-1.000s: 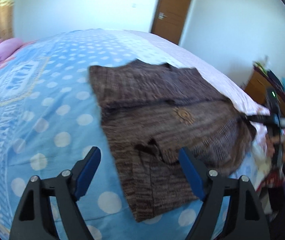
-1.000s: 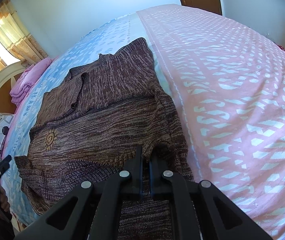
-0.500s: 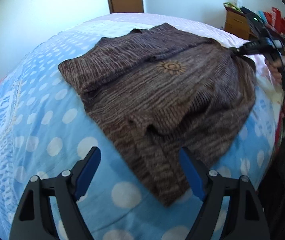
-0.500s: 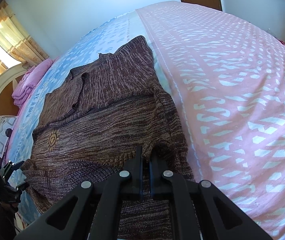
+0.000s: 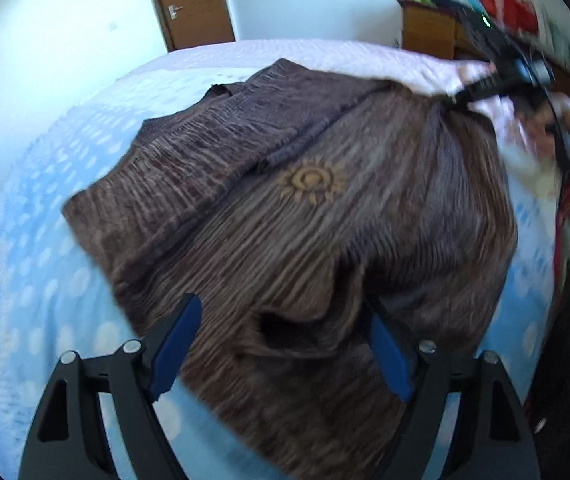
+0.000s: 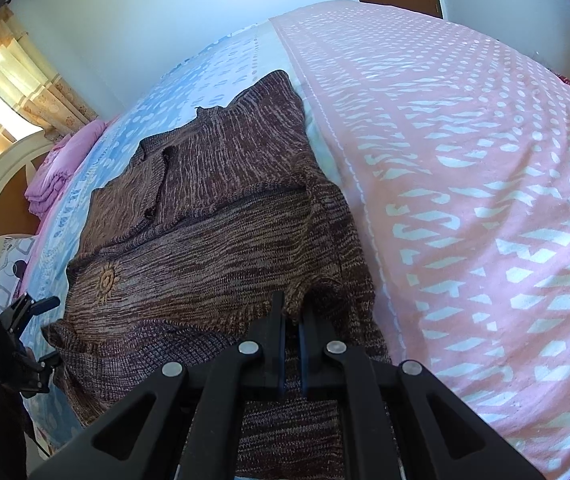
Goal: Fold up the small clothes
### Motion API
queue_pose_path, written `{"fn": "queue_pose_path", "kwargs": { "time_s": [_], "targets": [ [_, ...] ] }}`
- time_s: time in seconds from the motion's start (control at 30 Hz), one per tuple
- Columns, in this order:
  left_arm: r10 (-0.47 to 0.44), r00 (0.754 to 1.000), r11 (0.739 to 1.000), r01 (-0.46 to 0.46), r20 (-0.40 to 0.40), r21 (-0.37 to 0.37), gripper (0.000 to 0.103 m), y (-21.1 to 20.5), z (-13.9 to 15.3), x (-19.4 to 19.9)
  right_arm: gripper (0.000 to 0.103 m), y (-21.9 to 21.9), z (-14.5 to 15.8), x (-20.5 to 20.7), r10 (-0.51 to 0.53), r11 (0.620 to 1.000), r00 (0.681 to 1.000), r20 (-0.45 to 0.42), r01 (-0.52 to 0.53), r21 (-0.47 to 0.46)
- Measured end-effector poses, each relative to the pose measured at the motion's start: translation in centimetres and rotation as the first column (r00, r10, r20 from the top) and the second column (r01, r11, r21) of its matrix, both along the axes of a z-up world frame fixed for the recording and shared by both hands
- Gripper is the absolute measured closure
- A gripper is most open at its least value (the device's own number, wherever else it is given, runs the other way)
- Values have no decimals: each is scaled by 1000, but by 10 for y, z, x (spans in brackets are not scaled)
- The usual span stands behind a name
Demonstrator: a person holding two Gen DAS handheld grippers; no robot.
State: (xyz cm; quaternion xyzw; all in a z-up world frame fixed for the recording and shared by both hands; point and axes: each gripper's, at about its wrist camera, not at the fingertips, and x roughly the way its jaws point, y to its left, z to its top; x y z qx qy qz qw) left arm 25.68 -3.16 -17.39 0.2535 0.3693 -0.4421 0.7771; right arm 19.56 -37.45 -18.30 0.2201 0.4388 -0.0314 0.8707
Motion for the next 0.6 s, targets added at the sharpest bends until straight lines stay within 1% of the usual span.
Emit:
{"fn": "queue_pose_path", "kwargs": {
  "time_s": [0.07,0.1,0.13,0.17,0.23,0.3,0.37,0.4,0.47,0.53,0.6],
  "targets": [
    [27,995,997,-33,-100,-63,25,0,-5,9,99,-1,0,0,-2,1000,1000,1,2,4],
    [40,987,993,-57,-157,-106,34,3,-8,13,98,-1,0,0,-2,1000,1000,4,2,6],
    [65,981,985,-93,-182,-148,39,7,-9,14,98,-1,0,-2,0,1000,1000,9,0,7],
    [88,978,976,-123,-189,-179,42,11,-9,15,98,-1,0,-3,3,1000,1000,14,-3,7],
    [139,964,954,-192,-225,-230,63,19,-11,20,98,-1,0,-4,7,1000,1000,25,-8,14],
    [170,945,933,-245,-279,-263,73,25,-12,27,98,-2,0,-4,5,999,1000,24,-6,31],
    [176,935,927,-263,-307,-269,73,27,-13,31,98,-3,3,-4,12,999,999,35,-13,53],
    [178,936,929,-261,-304,-262,73,25,-12,30,98,-4,6,-5,15,998,999,51,-19,67],
    [181,947,941,-245,-265,-232,72,19,-12,26,96,-9,18,-11,16,993,994,110,-29,117],
    [178,958,952,-225,-224,-209,63,13,-12,20,84,-16,32,-19,3,988,984,175,-30,153],
    [179,961,954,-223,-212,-202,58,12,-12,17,57,-24,46,-28,-28,993,974,224,0,121]
  ]
}}
